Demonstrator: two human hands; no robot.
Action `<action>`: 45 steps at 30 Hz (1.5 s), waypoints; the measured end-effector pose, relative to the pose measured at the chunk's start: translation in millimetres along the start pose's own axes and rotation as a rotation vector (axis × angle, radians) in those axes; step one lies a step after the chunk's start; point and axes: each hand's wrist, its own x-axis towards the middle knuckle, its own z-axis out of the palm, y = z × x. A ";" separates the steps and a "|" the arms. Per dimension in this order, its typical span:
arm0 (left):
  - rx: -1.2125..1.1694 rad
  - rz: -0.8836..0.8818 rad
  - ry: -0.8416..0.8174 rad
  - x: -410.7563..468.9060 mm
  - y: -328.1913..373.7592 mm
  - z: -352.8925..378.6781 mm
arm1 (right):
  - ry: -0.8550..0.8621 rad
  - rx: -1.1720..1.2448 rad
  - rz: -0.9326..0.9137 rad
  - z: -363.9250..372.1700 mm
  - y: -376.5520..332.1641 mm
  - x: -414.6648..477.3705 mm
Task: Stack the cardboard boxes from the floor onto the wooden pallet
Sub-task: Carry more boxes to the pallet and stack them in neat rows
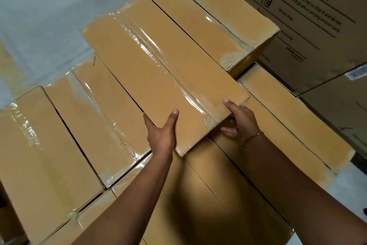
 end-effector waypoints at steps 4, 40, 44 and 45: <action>-0.018 0.009 0.000 8.7 7.0 2.2 | 0.002 -0.013 -0.015 7.4 -8.5 7.8; -0.040 0.053 0.043 93.8 32.7 -7.0 | -0.023 -0.079 -0.033 63.8 -44.4 54.5; -0.027 0.050 0.039 97.6 32.2 -8.1 | -0.012 -0.082 -0.033 65.6 -45.7 53.9; -0.030 0.049 0.038 98.6 32.1 -8.1 | -0.015 -0.083 -0.031 66.1 -46.1 54.2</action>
